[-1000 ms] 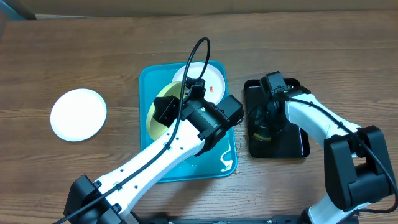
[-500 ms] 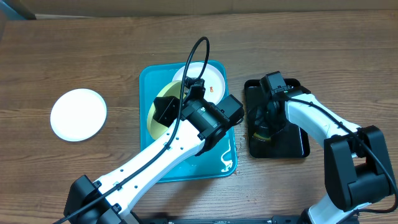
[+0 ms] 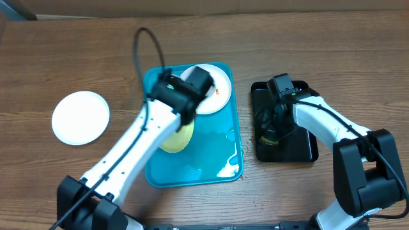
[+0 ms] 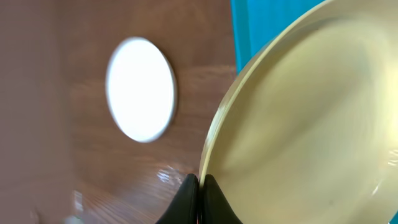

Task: Clean dirty plates on tray and stack at the side
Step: 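Carry the plate left and stack it on the white plate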

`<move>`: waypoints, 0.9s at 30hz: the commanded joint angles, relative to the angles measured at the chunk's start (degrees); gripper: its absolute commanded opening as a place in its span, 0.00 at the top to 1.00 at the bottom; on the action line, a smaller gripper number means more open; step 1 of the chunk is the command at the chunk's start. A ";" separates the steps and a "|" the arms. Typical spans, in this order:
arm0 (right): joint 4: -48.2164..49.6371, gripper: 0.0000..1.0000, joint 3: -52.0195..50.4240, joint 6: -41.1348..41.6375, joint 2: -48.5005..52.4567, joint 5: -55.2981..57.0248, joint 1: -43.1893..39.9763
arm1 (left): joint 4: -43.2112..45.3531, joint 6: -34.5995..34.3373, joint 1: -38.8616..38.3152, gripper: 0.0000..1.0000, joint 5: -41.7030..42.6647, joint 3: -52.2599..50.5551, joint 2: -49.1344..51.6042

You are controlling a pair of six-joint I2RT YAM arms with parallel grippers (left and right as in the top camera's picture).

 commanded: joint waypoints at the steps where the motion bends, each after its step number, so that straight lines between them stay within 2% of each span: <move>1: -0.94 0.94 -1.55 0.22 -0.11 0.04 -0.02 | 1.79 1.46 7.85 0.96 11.93 1.51 -4.68; 6: -0.94 0.94 -1.55 0.22 -0.11 0.04 -0.02 | 4.96 6.75 21.92 0.96 19.23 1.51 -10.27; 10: -0.76 0.94 -1.55 0.22 -0.11 0.04 -0.02 | 5.86 10.69 36.50 0.96 26.91 1.29 -11.10; 13: -0.70 0.94 -1.55 0.22 -0.11 0.04 -0.02 | 7.48 11.58 47.58 0.96 31.41 -1.07 -10.78; 17: -0.72 0.94 -1.55 0.22 -0.11 0.04 -0.02 | 13.35 11.58 58.10 0.96 33.29 -5.07 -10.78; 22: -0.72 0.94 -1.55 0.22 -0.11 0.04 -0.02 | 21.97 8.92 68.13 0.96 33.55 -10.71 -10.67; 27: -0.76 0.94 -1.55 0.22 -0.11 0.04 -0.02 | 31.41 8.81 71.89 0.96 38.91 -16.79 -9.94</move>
